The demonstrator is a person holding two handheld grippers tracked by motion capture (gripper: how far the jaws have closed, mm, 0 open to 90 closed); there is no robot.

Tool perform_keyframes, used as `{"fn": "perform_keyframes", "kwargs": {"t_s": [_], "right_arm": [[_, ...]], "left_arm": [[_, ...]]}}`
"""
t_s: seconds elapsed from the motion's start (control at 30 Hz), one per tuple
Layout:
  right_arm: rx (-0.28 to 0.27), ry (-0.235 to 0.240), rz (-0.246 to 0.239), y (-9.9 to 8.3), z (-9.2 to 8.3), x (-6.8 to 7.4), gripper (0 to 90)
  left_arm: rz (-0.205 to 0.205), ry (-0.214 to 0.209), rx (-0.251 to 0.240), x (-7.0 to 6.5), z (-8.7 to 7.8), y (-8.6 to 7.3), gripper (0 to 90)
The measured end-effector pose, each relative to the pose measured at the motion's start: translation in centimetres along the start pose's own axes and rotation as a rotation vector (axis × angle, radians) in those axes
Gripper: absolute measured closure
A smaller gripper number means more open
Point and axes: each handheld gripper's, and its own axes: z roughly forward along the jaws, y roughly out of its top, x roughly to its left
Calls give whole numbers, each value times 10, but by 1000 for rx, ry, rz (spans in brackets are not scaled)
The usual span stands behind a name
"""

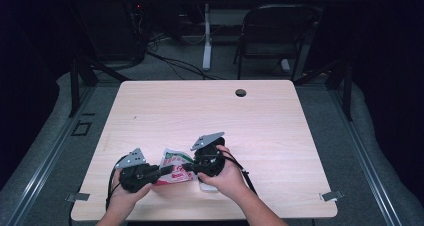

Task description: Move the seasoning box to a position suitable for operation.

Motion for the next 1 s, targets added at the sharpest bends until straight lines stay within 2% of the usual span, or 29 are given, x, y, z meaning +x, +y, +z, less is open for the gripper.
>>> {"fn": "perform_keyframes", "kwargs": {"t_s": [0.27,0.4,0.5,0.73,0.8,0.93,1.0], "right_arm": [[-9,-5,-16,0,0,1,900],[-23,-12,-22,1,-2,2,900],[-28,-10,-26,2,-4,2,900],[-41,-10,-31,4,-10,3,900],[-43,-11,-40,5,-13,4,900],[-47,-9,-59,8,-19,6,900],[-54,-3,-63,10,-22,8,900]], "left_arm": [[2,-1,-3,1,-1,0,851],[-2,0,-6,2,-3,1,807],[-7,6,-21,2,-3,1,726],[10,-34,-25,5,-3,1,529],[28,-55,-12,6,-2,2,489],[69,-34,-3,5,-2,2,429],[75,-41,-9,6,-2,1,407]]}}
